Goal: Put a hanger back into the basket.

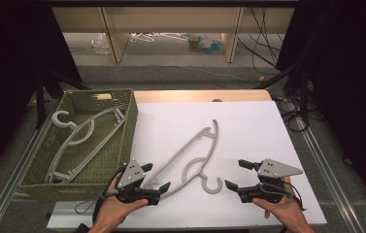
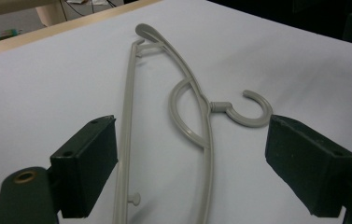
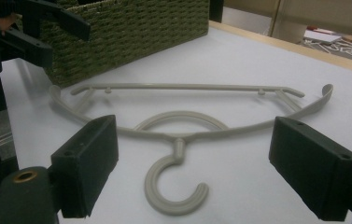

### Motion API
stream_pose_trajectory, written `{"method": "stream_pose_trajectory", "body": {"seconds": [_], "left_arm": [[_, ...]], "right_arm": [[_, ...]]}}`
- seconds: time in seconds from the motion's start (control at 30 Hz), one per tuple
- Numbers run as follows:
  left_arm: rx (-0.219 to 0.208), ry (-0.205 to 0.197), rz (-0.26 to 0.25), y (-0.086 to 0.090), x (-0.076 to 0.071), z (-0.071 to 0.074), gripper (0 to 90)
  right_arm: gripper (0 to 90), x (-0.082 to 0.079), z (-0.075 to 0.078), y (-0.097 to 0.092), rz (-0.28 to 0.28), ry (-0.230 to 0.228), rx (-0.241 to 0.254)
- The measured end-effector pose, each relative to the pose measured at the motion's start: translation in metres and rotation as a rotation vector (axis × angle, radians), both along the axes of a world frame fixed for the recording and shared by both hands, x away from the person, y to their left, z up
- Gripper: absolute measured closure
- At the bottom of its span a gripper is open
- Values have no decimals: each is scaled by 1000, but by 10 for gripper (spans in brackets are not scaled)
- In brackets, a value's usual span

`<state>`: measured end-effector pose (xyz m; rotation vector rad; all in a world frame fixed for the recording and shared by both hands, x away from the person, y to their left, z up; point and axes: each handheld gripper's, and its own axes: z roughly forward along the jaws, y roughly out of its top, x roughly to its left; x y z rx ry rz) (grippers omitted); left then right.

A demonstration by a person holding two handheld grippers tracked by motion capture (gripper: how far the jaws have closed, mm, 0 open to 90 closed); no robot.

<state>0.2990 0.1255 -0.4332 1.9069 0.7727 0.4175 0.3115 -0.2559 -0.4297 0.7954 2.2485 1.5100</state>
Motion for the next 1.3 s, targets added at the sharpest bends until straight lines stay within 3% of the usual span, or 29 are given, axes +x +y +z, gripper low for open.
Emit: {"method": "stream_pose_trajectory", "body": {"seconds": [0.1,0.27,0.5,0.6,0.73,0.83,0.93,1.1,1.3], "left_arm": [[9,17,-10,-7,-1,-3,169],[44,38,-57,-19,-2,-10,169],[97,55,-99,-32,3,-15,170],[134,73,-121,-40,8,-20,177],[223,97,-146,-52,17,-26,223],[305,146,-153,-61,27,-32,261],[350,179,-141,-67,36,-38,342],[383,251,-157,-71,44,-39,366],[445,278,-165,-77,49,-44,418]], "right_arm": [[167,0,-1,0,5,31,-11],[168,0,-1,0,-3,1,-15],[169,0,0,1,2,1,-20],[169,1,0,2,-2,1,-14],[168,0,0,2,6,7,-19],[169,0,1,2,6,4,-18],[168,0,1,3,7,5,-18],[168,0,0,3,9,7,-18],[169,0,0,3,12,10,-27]]}}
